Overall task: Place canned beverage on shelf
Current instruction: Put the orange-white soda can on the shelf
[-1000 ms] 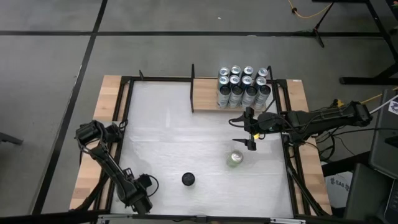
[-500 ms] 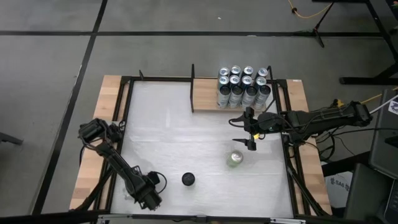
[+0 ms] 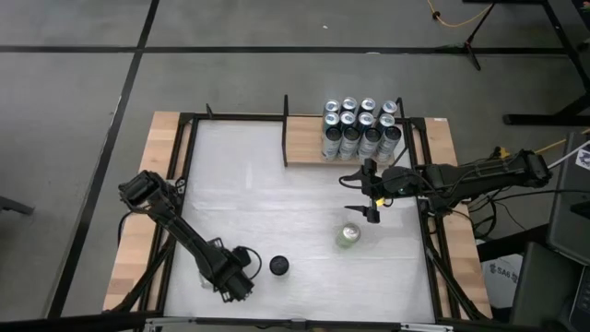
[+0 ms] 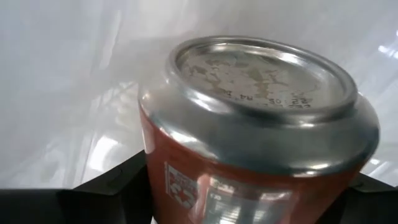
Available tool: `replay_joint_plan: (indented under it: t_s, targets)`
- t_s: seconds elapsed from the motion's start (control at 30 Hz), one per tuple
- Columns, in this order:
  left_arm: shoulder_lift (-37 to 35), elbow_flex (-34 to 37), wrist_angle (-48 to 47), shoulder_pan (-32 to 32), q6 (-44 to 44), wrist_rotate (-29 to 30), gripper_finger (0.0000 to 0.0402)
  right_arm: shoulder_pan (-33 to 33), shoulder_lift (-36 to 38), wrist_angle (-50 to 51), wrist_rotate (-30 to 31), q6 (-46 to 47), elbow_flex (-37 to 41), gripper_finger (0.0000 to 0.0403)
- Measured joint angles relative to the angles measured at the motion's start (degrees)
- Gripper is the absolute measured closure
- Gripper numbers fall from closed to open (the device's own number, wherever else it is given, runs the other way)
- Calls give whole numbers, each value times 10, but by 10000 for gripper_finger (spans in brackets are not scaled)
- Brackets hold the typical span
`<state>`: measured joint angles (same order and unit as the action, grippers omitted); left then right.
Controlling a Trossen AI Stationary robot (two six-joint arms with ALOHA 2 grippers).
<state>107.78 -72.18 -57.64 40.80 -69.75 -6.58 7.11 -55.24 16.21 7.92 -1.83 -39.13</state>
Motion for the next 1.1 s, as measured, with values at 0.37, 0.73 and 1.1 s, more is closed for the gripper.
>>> replay_joint_plan:
  t_s: [0.37, 0.73, 1.1]
  targets:
    - [-92, -1, -67, -50, -1, 77, 125, 0, 0, 0, 0, 0, 0, 15]
    - [-161, -1, -74, -132, 35, 246, 125, 0, 0, 0, 0, 0, 0, 15]
    - [-166, -1, 82, -209, 135, 379, 124, 0, 0, 0, 0, 0, 0, 15]
